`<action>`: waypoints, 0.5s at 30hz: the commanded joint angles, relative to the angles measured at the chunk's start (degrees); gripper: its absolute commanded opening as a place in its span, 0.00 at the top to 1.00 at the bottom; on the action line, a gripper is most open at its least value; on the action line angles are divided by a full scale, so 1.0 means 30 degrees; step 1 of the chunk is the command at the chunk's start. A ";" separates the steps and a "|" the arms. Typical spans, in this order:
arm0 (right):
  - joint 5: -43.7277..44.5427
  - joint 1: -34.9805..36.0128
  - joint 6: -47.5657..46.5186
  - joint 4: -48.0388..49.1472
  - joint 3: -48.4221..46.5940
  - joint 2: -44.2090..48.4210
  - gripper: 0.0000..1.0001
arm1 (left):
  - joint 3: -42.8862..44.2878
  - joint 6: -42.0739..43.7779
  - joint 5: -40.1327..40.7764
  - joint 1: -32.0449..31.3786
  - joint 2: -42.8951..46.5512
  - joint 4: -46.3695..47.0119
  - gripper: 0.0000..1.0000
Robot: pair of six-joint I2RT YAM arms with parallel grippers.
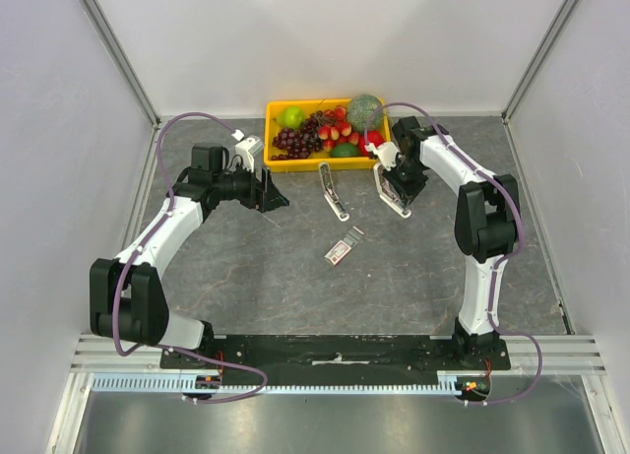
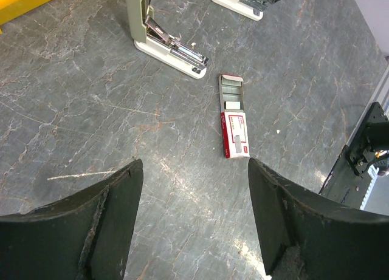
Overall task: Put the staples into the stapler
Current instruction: Install the staple into the stapler.
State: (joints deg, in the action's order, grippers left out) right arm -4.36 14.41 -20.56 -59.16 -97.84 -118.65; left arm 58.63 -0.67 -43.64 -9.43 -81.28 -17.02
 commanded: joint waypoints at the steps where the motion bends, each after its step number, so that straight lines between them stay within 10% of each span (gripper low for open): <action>1: 0.0370 0.0058 0.0026 0.0119 -0.0111 0.0527 0.90 | -0.0032 0.0515 -0.0337 0.0097 -0.0037 0.0604 0.24; 15: 0.0252 0.0351 -0.0208 -0.0115 0.0183 0.0146 0.90 | 0.0026 0.0515 -0.0366 0.0097 -0.0125 0.0604 0.24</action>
State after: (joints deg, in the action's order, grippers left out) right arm -4.03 14.68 -20.60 -59.18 -97.84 -118.65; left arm 58.63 -0.67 -43.64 -9.43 -81.34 -17.02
